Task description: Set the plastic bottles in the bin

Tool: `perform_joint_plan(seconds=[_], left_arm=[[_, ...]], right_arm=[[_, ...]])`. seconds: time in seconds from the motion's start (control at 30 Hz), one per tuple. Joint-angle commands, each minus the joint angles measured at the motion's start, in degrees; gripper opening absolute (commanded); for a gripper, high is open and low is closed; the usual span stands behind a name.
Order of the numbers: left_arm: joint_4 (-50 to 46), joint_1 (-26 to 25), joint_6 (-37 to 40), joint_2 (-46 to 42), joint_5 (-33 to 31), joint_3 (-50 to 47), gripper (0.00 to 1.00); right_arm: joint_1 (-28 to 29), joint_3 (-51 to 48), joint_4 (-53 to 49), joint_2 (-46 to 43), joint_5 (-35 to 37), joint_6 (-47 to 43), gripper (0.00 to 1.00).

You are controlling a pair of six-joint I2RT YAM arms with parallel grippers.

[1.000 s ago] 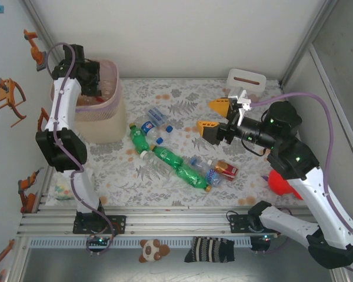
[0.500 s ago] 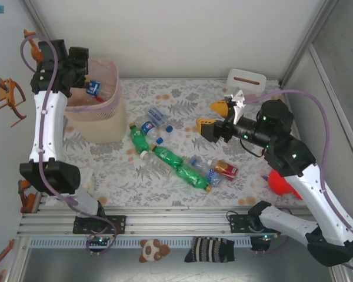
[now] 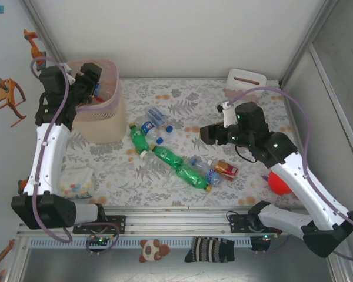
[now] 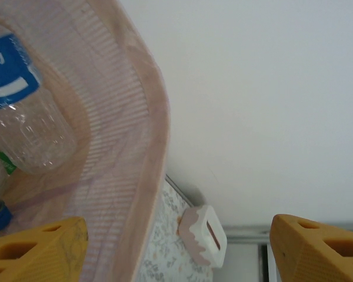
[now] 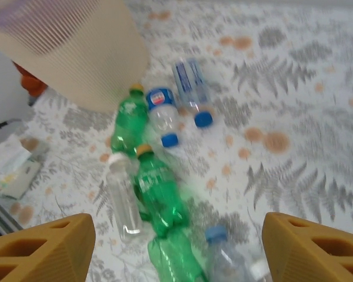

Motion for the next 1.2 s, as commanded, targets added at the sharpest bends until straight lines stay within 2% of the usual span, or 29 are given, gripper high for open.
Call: perform_joint_plan(seconds=[0.0,0.17,0.3,0.43,0.83,1.17], left_arm=[[6.0,-0.8,6.9,-3.8,8.1,-3.7,0.80],[5.8,-1.7,9.9,-6.6,13.9,-8.2,0.80],[6.1,-3.0,13.4,-8.9,18.3,-12.1,0.81],[5.7,-4.2,15.6,-12.0,18.4,-16.1,0.81],[2.1,-5.8,16.0,-19.9,17.3,-22.0,0.81],[0.1,-6.4,15.0,-23.7,17.1,-23.9,0.81]], right_arm=[[0.3,-0.6,-6.8,1.4,3.0,1.7,0.68],[1.5,0.7,-12.5,7.5,3.7,-0.4,0.62],[3.1,4.5,-17.5,15.9,4.6,-2.7,0.57],[5.4,7.5,-19.9,23.4,6.8,-5.8,0.47],[8.6,12.6,-19.5,38.9,8.6,-10.7,0.47],[9.1,14.6,-18.4,47.5,10.0,-12.8,0.48]])
